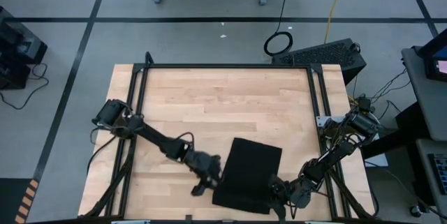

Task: Roll towel
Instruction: Roll the black microfiber towel

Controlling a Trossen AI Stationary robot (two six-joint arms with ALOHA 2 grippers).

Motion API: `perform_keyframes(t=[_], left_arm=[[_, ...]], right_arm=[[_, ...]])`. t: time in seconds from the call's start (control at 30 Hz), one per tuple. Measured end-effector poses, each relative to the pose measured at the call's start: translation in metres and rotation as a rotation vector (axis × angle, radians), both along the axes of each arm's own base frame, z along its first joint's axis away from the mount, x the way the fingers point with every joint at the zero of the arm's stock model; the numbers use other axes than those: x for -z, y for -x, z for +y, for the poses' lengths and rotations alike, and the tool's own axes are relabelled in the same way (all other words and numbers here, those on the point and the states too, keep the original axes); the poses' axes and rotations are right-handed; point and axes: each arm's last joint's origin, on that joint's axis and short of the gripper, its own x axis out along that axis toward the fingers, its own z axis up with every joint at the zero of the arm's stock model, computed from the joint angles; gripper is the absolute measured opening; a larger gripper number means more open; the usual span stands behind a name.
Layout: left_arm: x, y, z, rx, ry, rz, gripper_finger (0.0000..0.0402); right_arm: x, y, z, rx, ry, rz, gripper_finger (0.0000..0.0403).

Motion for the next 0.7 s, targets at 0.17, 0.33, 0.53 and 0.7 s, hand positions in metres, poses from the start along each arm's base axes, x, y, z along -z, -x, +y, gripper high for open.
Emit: perform_keyframes(t=[0.17, 0.33, 0.53, 0.7], left_arm=[[-0.001, 0.011, -0.026, 0.029, -0.063, -0.063, 0.0195], [0.004, 0.019, -0.043, -0.083, -0.182, -0.11, 0.0257], [0.009, 0.03, -0.049, -0.109, -0.237, -0.038, 0.0284], [0.017, 0.039, -0.045, -0.134, -0.274, 0.106, 0.0261]], right_arm=[[0.0, 0.0, 0.0, -0.004, 0.012, -0.003, 0.0043], [0.0, 0.0, -0.001, -0.006, 0.018, -0.008, 0.0043], [0.001, 0.0, -0.001, -0.014, 0.033, -0.013, 0.0043], [0.001, 0.001, 0.0, -0.042, 0.071, -0.028, 0.0043]])
